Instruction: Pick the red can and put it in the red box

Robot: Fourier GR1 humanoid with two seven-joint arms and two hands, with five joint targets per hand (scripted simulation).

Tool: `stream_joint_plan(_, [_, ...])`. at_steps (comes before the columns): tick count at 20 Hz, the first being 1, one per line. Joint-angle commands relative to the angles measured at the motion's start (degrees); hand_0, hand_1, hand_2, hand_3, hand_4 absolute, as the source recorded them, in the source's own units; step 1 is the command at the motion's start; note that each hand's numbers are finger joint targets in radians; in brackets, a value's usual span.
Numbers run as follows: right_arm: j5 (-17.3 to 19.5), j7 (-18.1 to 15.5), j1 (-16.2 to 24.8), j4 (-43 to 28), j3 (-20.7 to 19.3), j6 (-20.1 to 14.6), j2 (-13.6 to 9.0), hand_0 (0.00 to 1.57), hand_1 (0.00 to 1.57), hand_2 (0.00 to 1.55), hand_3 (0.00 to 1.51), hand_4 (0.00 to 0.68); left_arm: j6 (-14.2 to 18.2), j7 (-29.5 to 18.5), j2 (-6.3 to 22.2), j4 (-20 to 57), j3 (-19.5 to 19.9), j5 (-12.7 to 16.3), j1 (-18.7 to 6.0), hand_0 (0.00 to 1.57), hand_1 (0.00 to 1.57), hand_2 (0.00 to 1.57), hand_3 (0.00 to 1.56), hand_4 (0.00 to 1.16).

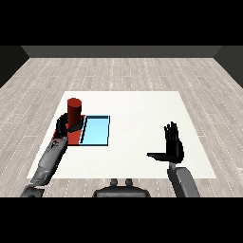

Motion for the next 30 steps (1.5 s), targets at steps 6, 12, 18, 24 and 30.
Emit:
stream_joint_plan(6, [-0.58,-1.68,-4.03,7.78,-2.97,0.32,1.39,0.00,0.00,0.00,0.00,0.000,-4.37,5.63,4.80,30.36,1.06,-5.35,-8.53,1.57,1.57,1.52,1.43,1.02])
stream_joint_plan(12, [1.11,-3.76,-6.23,11.94,-3.38,0.81,1.33,0.00,0.00,0.00,0.00,0.000,-6.19,5.78,4.43,46.47,0.43,-8.74,-11.22,0.63,0.63,0.60,0.00,0.77])
stream_joint_plan(18, [2.57,-5.34,-10.81,16.43,-3.34,0.08,3.00,0.00,0.00,0.00,0.00,0.000,-7.82,3.64,0.34,54.93,-0.11,-10.80,-14.78,0.88,0.88,0.93,0.78,0.52])
stream_joint_plan(24, [-1.73,-7.03,-10.86,18.55,-6.50,5.59,1.63,0.00,0.00,0.00,0.00,0.000,-12.08,6.95,2.67,60.81,-1.80,-13.69,-18.62,0.00,0.00,0.00,0.00,0.00])
stream_joint_plan(30, [-0.80,-6.46,-8.83,16.55,-4.29,4.97,2.69,0.00,0.00,0.00,0.00,0.000,-16.06,-11.38,1.35,48.46,14.57,3.16,-18.05,0.00,0.00,0.00,0.00,0.00])
